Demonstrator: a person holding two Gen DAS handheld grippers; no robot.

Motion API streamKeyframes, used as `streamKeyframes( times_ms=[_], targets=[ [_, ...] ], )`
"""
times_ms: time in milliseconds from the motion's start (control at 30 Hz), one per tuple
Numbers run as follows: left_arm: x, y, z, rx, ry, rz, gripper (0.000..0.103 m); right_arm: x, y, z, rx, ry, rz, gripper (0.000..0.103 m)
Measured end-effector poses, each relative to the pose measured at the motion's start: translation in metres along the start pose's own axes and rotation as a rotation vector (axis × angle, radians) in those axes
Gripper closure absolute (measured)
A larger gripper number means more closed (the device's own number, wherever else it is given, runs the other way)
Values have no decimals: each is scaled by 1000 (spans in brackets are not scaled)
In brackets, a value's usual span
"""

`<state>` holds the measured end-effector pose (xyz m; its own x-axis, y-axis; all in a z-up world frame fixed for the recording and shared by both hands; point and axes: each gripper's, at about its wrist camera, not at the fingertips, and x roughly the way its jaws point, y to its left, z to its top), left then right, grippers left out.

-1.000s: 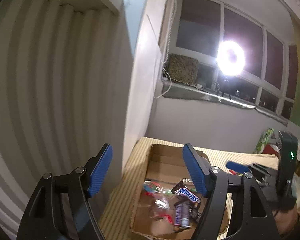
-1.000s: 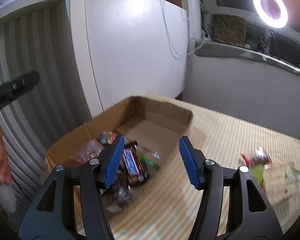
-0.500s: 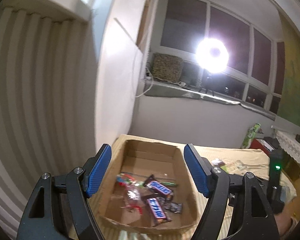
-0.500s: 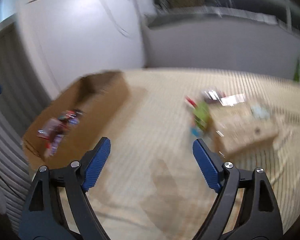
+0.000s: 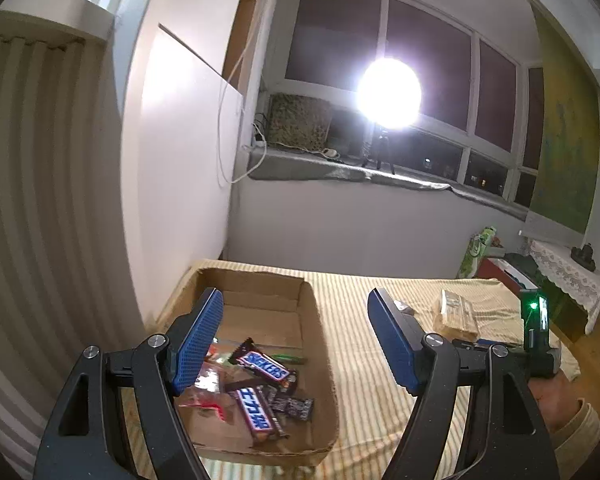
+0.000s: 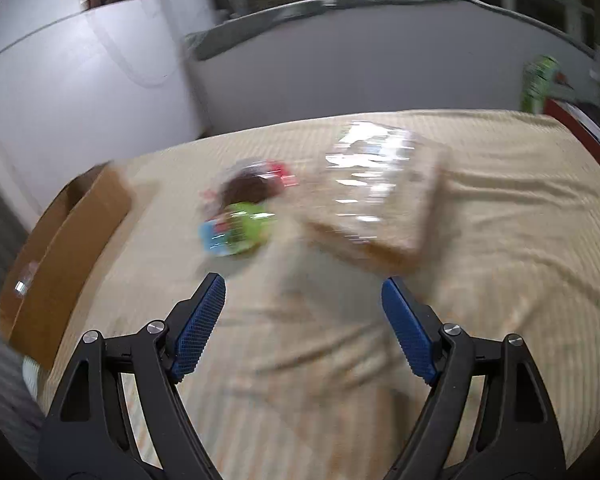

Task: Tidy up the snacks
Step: 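Move both tools back toward the remaining snacks, then grasp the red-tied chocolate bag with the left tool while the right tool grasps the green jelly cup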

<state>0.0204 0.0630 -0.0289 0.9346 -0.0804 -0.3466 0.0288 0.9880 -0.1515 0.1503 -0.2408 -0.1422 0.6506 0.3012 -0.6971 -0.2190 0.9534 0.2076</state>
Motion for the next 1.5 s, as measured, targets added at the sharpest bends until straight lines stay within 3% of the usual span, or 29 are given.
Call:
streamKeyframes(
  times_ms=[133, 267, 367, 500, 600, 667, 800, 967, 1233, 1333, 1500],
  targets=[
    [4, -9, -6, 8, 22, -23, 28, 25, 32, 11, -107, 34, -17, 20],
    [4, -11, -8, 12, 29, -35, 28, 51, 39, 31, -119, 72, -16, 22],
    [4, -9, -9, 4, 31, -32, 28, 61, 35, 38, -104, 100, -28, 30],
    [7, -9, -8, -9, 39, -34, 28, 62, 32, 40, -91, 100, -19, 54],
    [17, -13, -6, -24, 58, -57, 28, 59, 27, 42, -78, 93, 8, 56],
    [25, -20, -6, -39, 77, -85, 28, 51, 22, 39, -77, 85, 20, 67],
    [52, -44, -7, -57, 145, -115, 22, 31, 12, 27, -81, 68, 32, 68],
    [90, -79, -8, -68, 196, -126, 22, 10, -14, 3, -71, 63, 22, 68],
    [193, -156, -29, 94, 301, -34, 22, -7, -44, -8, 2, 16, 108, 68],
    [232, -167, -43, 157, 367, 1, 22, -8, -46, -7, 4, 12, 127, 68],
    [256, -162, -52, 136, 441, -17, 22, -13, -48, 0, -11, -18, 152, 68]
  ],
)
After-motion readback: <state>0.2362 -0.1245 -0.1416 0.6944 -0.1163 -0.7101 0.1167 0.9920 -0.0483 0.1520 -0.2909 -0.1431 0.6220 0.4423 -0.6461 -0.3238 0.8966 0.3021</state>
